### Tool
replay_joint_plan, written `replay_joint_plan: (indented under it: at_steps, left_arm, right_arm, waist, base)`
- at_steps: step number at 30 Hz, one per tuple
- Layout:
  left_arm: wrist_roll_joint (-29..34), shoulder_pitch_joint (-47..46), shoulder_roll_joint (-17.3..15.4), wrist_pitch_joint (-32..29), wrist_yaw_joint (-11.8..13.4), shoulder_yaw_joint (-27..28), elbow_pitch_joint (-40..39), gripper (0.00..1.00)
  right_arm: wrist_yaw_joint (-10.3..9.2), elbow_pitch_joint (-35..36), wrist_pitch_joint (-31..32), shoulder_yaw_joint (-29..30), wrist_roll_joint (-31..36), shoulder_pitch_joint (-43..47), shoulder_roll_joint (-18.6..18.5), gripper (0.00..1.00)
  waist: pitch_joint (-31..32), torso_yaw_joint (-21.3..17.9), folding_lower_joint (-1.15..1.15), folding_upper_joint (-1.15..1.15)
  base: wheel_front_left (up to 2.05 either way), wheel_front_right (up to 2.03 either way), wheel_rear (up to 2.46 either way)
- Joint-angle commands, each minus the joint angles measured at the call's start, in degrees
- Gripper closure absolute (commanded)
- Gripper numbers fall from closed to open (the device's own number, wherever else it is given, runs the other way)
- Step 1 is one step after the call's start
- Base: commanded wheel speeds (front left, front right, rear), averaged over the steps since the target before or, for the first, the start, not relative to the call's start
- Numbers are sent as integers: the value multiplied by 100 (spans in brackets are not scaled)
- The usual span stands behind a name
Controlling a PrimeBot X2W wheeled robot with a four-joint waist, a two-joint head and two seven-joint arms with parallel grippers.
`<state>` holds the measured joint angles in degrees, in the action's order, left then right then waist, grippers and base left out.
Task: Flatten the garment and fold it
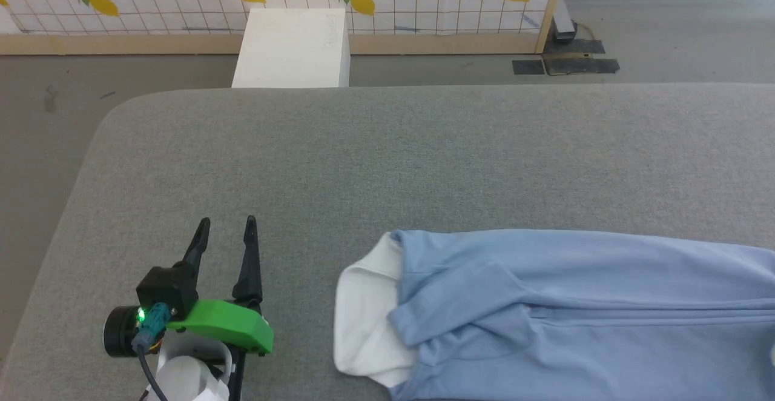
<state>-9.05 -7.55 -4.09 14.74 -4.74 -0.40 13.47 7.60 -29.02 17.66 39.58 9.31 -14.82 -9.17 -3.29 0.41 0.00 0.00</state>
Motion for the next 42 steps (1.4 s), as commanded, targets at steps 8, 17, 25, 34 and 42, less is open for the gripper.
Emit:
replay_joint_plan:
  at_steps: [8,17,25,34,42]
  left_arm:
    - [80,-35,43,26,-69,59,-9,0]
    - [128,36,61,26,-116,51,27,0]
    - [147,-55,74,26,-150,30,61,0]
    - [120,-171,87,26,-182,-23,103,0]
    - [88,-260,102,26,-193,-52,121,0]
  right_arm:
    - [-11,-40,-188,-155,188,105,-137,100]
    - [-11,2074,1039,-2089,-609,862,58,100]
    - [-11,4564,2562,-4947,-1257,954,-113,100]
    - [-11,3449,2543,-6905,-1808,-11,47,100]
    - [-11,1851,2189,-7768,-2382,-600,291,100]
  waist:
    - [32,-28,0,0]
    - [148,41,0,0]
    - [52,164,0,0]
    - [-103,322,0,0]
    - [-242,440,0,0]
  base:
    - [0,0,0]
    - [0,0,0]
    - [0,0,0]
    - [0,0,0]
    - [0,0,0]
